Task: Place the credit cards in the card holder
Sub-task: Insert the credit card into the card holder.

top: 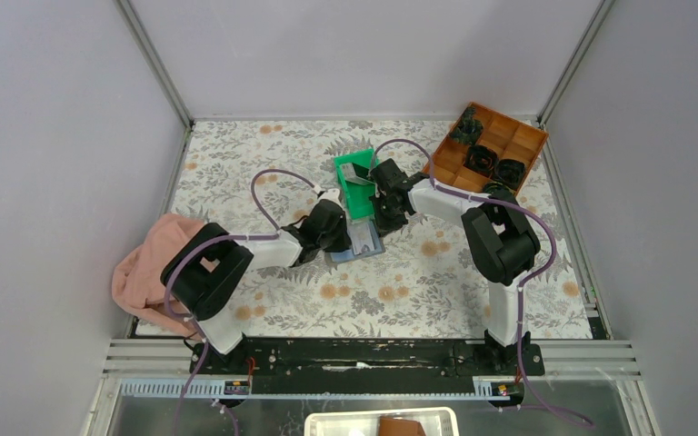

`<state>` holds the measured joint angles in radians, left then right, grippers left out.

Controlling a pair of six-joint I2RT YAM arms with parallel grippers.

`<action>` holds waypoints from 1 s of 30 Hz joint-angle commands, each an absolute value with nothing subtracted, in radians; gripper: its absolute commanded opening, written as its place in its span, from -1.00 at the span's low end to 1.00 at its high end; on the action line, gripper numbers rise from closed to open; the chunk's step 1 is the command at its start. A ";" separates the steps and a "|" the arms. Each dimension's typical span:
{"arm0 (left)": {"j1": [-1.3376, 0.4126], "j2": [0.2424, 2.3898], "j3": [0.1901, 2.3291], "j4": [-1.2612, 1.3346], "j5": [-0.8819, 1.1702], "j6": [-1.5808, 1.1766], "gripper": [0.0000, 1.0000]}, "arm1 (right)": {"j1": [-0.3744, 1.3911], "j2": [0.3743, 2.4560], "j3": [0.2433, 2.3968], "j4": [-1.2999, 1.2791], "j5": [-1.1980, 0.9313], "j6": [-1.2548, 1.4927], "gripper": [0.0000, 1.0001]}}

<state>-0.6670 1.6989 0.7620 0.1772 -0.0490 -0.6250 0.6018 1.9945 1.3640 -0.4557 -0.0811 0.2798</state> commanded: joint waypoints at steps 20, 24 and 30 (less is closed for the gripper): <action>-0.687 1.739 0.806 0.242 0.012 -0.614 -1.00 | 0.604 2.040 1.351 -0.486 -0.113 0.270 -1.00; -0.692 1.733 0.813 0.244 0.011 -0.614 -1.00 | 0.605 2.040 1.350 -0.485 -0.113 0.270 -1.00; -0.693 1.699 0.821 0.204 -0.038 -0.611 -1.00 | 0.604 2.038 1.358 -0.487 -0.103 0.267 -1.00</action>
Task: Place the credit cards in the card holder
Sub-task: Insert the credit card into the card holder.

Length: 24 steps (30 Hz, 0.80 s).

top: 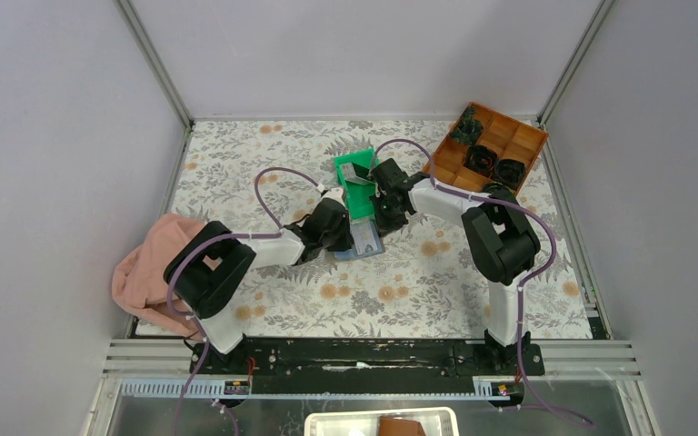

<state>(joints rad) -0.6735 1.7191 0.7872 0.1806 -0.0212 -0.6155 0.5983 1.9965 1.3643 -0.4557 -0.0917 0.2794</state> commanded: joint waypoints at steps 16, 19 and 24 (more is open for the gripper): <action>-0.693 1.567 0.873 0.065 -0.193 -0.574 -0.18 | 0.604 1.970 1.383 -0.469 -0.041 0.255 -0.75; -0.693 1.514 0.871 0.035 -0.226 -0.586 -0.12 | 0.603 1.947 1.377 -0.460 -0.038 0.254 -0.58; -0.693 1.397 0.789 0.005 -0.280 -0.649 -0.04 | 0.604 1.896 1.355 -0.428 -0.024 0.249 -0.36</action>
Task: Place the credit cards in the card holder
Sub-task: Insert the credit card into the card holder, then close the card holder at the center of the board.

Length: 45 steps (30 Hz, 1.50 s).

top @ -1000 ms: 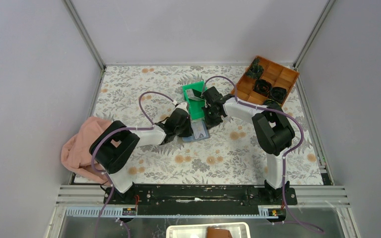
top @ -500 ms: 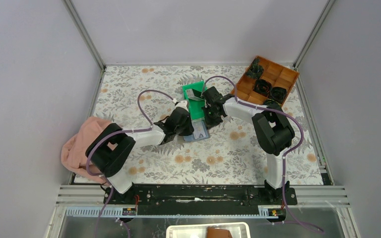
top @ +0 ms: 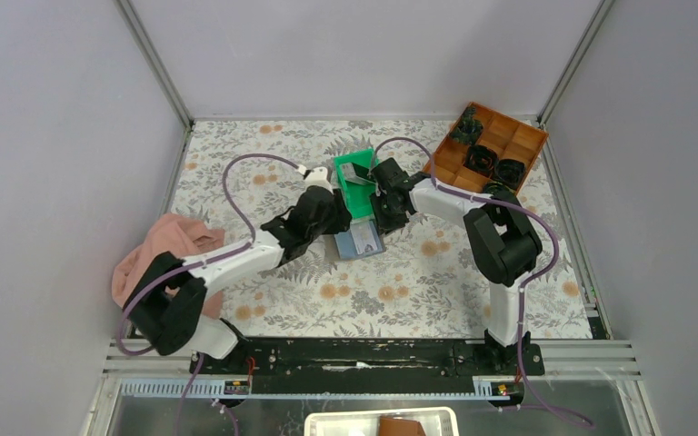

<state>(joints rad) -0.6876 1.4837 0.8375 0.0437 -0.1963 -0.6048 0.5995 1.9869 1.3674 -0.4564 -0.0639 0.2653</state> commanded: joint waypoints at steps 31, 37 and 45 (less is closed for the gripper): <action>-0.692 1.426 0.519 0.136 -0.303 -0.857 -0.32 | 0.607 1.844 1.234 -0.388 -0.064 0.262 -0.46; -0.692 1.447 0.547 0.204 -0.279 -0.832 -0.27 | 0.609 1.886 1.234 -0.380 -0.091 0.268 -0.52; -0.693 1.429 0.577 0.250 -0.268 -0.801 -0.25 | 0.617 1.914 1.219 -0.364 -0.106 0.283 -0.54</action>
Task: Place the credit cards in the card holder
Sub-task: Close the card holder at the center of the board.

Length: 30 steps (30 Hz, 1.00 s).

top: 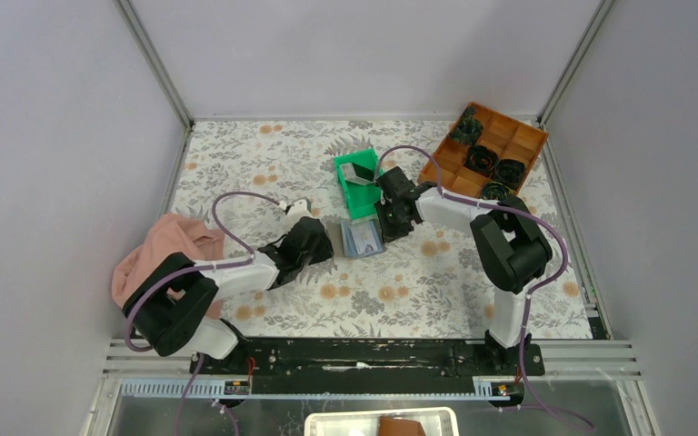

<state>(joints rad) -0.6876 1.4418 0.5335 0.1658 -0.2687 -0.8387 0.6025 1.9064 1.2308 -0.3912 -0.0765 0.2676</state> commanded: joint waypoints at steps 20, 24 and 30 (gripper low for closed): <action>-0.700 1.586 0.697 0.325 -0.086 -0.736 -0.27 | 0.660 1.932 1.193 -0.341 -0.119 0.341 -0.56; -0.703 1.616 0.705 0.302 -0.065 -0.728 -0.28 | 0.671 1.937 1.197 -0.339 -0.120 0.353 -0.56; -0.706 1.631 0.708 0.292 -0.052 -0.723 -0.29 | 0.682 1.938 1.199 -0.337 -0.121 0.366 -0.56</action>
<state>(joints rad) -0.6949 1.6154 0.6804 0.2626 -0.0814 -0.7479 0.6556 1.9118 1.2171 -0.3271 -0.0994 0.3462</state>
